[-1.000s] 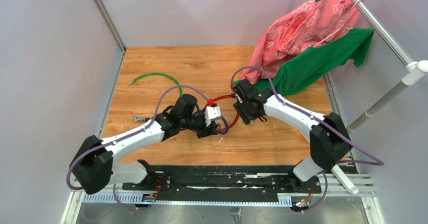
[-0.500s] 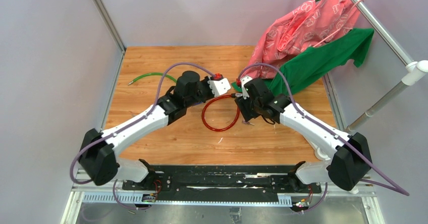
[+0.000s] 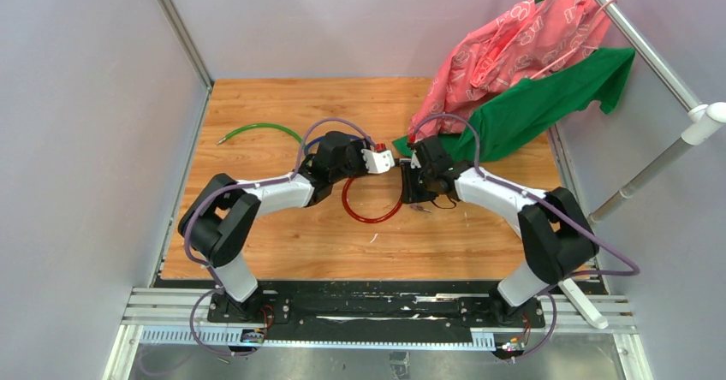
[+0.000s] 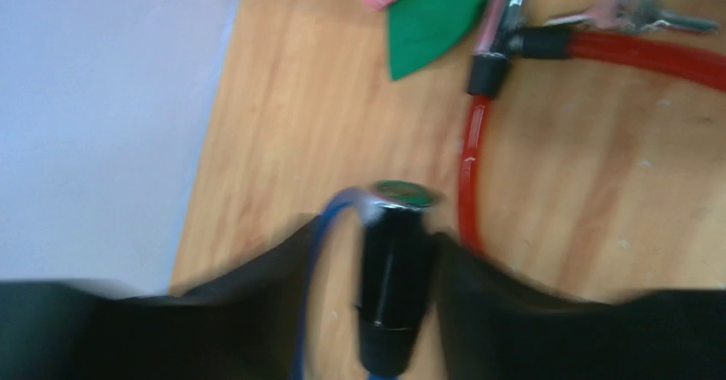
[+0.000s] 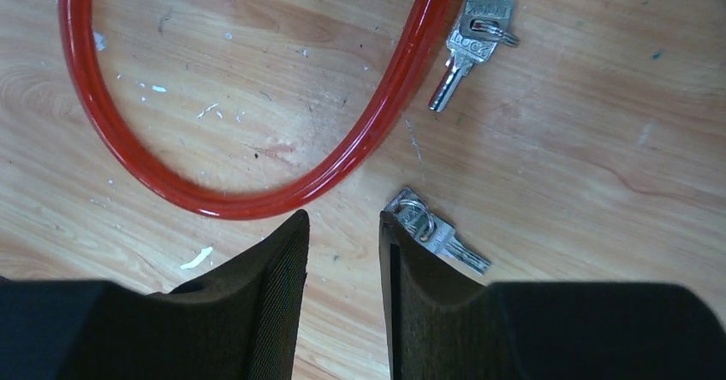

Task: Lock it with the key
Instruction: Place the lock at the center of the board, then move the lock to the center of the board.

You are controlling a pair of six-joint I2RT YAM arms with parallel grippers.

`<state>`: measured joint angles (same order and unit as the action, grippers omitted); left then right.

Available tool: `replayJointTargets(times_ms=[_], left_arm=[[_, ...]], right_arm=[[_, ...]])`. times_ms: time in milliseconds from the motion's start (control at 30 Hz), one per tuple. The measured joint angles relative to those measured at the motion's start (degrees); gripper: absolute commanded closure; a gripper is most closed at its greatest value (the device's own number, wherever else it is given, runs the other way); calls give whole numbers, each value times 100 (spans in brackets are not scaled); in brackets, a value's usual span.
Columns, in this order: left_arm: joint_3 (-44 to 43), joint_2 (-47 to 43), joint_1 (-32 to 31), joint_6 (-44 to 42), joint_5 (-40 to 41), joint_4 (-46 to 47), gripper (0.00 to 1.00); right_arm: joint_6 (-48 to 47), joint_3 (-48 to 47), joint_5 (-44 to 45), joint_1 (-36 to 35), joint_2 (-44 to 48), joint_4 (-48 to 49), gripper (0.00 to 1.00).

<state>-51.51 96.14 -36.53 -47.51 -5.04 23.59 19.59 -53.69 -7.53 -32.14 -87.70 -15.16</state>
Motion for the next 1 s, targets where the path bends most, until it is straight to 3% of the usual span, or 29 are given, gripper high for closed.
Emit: replayJointTargets(times_ms=[67,100,300,500,667,833,1000], left_arm=[[39,74,4,140,-302,-28,3],[42,79,4,136,-380,-37,1],[-334,-118,4,872,-1088,-1233,0],[-1137,-1043,9,1386,-1392,-3499,0],[-1878,-1403,142,1362,-1189,-5324,3],[-2380,-1272,863,1137,-470,-6999,15],[-2365,-887,1891,1003,221,-7853,0]], right_arm=[[157,2,-7,0,-195,107,62],[210,4,-7,0,-264,153,63],[525,-52,-48,2,-796,494,66],[857,-356,-186,7,-1255,898,66],[1001,-765,-199,7,-1641,1108,65],[774,-1714,-337,7,-2339,1080,62],[374,-1952,-503,-22,-2179,822,60]])
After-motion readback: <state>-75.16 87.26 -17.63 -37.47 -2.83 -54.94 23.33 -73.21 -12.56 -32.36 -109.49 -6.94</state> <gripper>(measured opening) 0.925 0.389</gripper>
